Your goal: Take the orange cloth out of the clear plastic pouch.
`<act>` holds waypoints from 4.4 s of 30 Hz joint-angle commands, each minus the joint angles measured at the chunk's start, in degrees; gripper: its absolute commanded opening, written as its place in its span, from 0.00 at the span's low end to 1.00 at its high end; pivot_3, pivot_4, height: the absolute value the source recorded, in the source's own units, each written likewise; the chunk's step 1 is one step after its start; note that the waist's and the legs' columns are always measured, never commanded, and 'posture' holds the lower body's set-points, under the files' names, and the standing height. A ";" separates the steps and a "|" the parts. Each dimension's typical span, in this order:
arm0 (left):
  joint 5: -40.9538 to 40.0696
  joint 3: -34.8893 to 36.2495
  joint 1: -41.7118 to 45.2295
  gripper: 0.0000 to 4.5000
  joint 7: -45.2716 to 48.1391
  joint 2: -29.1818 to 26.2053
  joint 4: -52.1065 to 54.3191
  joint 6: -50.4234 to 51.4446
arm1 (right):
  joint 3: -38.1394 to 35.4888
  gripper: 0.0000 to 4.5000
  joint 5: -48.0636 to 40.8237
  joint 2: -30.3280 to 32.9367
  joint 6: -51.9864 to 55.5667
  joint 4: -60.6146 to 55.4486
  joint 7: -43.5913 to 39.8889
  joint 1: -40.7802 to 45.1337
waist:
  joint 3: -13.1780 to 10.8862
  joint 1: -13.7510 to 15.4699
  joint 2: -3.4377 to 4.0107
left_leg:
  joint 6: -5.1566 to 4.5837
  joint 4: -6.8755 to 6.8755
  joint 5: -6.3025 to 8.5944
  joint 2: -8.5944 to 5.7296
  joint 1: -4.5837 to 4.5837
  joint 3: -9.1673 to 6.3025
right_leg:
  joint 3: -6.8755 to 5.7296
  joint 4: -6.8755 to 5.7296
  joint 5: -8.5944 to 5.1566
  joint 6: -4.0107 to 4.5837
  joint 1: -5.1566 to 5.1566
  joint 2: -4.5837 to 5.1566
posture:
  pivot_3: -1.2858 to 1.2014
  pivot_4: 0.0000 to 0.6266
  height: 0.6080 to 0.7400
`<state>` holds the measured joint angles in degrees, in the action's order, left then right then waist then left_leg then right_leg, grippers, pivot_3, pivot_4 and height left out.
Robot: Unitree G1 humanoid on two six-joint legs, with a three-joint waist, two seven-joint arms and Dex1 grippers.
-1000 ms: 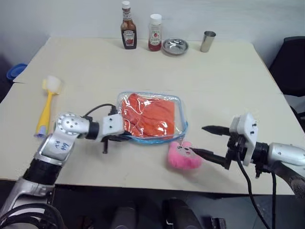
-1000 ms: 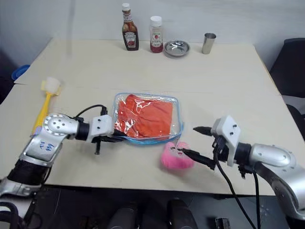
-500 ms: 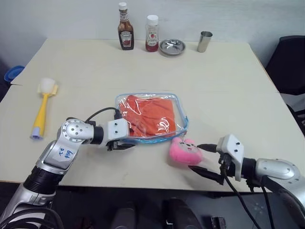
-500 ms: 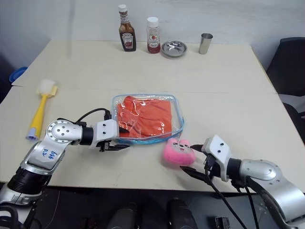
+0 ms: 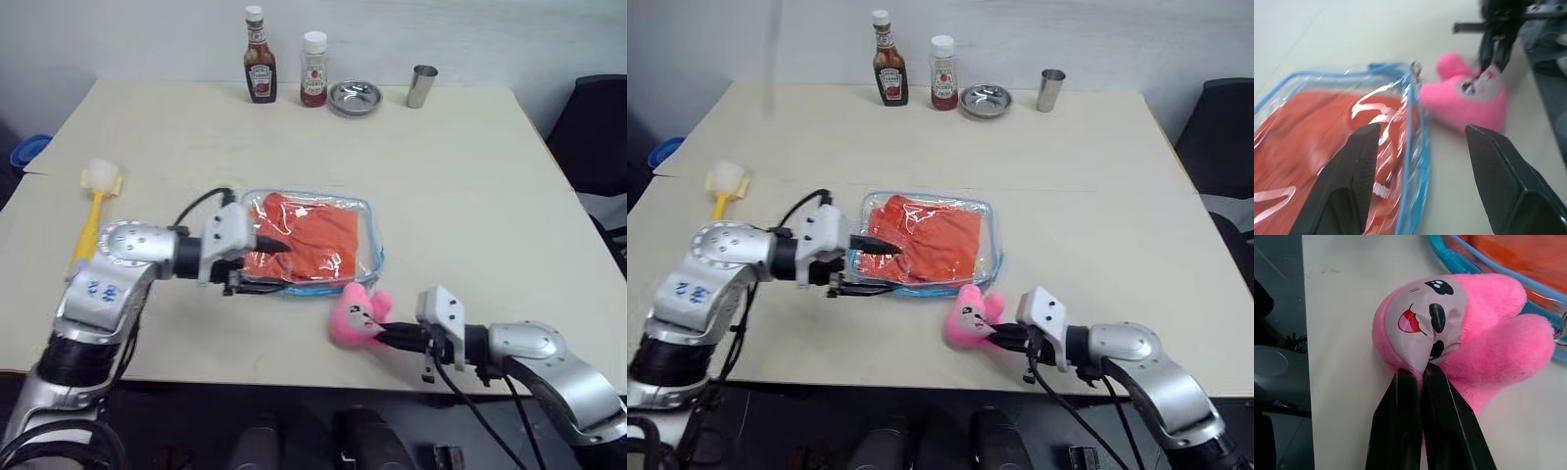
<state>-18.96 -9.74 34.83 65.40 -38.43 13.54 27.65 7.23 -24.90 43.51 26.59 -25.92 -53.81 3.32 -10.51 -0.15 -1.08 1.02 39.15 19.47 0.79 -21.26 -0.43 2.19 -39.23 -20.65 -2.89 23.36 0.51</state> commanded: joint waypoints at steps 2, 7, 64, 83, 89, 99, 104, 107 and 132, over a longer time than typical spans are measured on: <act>4.73 -10.19 5.43 0.65 3.38 5.51 -5.26 -4.73 | 2.25 0.00 1.97 -1.05 0.95 -0.04 0.93 2.16 | 0.01 -0.21 -0.01 | 0.02 0.02 -0.01 -0.02 0.01 0.00 | 0.01 -0.02 0.00 0.00 0.00 -0.01 | 0.52 0.24 1.00; 9.41 -17.17 6.15 0.65 6.96 7.12 -7.72 -9.65 | 0.92 0.00 0.87 -1.07 3.68 -2.15 2.07 2.69 | 0.01 -1.12 -0.01 | 0.08 -0.01 -0.05 0.03 0.03 0.03 | 0.12 -0.10 0.00 0.00 0.07 -0.11 | 0.52 0.24 1.00; 2.22 10.87 -15.49 0.00 -4.08 -8.11 5.28 2.14 | 12.16 0.01 31.23 -2.78 -54.48 48.99 -9.14 39.52 | 0.01 -1.60 -0.03 | 0.20 0.02 -0.15 0.04 0.01 0.16 | 0.22 -0.24 0.00 0.00 0.23 0.01 | 0.52 0.24 1.00; -1.33 5.65 -14.13 0.00 -8.72 -5.10 9.40 4.79 | 11.92 0.50 29.35 -7.49 -44.79 44.65 -8.25 39.67 | 0.01 -2.15 -0.03 | 0.04 -0.03 -0.06 0.05 0.00 0.16 | 0.20 -0.23 0.00 0.00 0.26 -0.02 | 0.52 0.24 1.00; -1.93 6.04 -14.73 0.00 -8.82 -5.70 10.11 5.64 | 13.00 0.50 32.42 -13.07 -45.47 48.01 -5.12 42.98 | 0.01 -2.01 -0.03 | 0.19 -0.03 -0.15 0.04 -0.01 0.16 | 0.20 -0.23 0.00 0.01 0.26 0.00 | 0.52 0.24 1.00; -1.95 6.24 -14.51 0.00 -9.38 -6.02 10.25 6.20 | 15.61 0.50 37.15 -20.26 -48.96 55.95 -1.71 47.78 | 0.01 -2.03 -0.03 | 0.20 -0.03 -0.15 0.04 -0.02 0.15 | 0.19 -0.24 0.00 0.00 0.27 0.01 | 0.52 0.24 1.00; -1.97 6.55 -14.77 0.00 -9.82 -6.08 10.32 6.25 | 15.61 0.41 37.93 -21.85 -50.73 59.55 -0.82 49.47 | 0.01 -2.13 -0.03 | 0.20 -0.03 -0.15 0.04 -0.02 0.15 | 0.18 -0.24 0.00 0.00 0.27 0.01 | 0.52 0.24 1.00; -1.88 7.02 -15.42 0.00 -9.96 -6.34 10.21 6.07 | 15.71 0.22 38.29 -21.40 -52.33 60.69 -1.42 49.99 | 0.01 -2.29 -0.03 | 0.21 -0.04 -0.16 0.04 -0.02 0.15 | 0.18 -0.25 0.00 0.01 0.28 0.01 | 0.52 0.24 1.00; -8.63 38.92 -32.27 0.00 -7.26 -18.72 -5.67 9.06 | 6.05 0.00 22.61 5.29 -63.27 44.55 -15.54 34.83 | -0.03 -2.86 0.02 | -0.10 -0.16 0.03 0.03 -0.05 0.04 | 0.03 0.00 0.00 0.01 0.21 0.07 | 0.52 0.24 1.00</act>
<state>-27.15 24.16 2.70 57.36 -54.94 10.57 36.76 16.90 2.49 45.52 -34.62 22.48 -66.63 39.84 -10.54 -3.01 -1.06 0.92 38.98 19.51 0.82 -21.30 -0.40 2.22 -39.21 -20.65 -2.88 23.56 0.58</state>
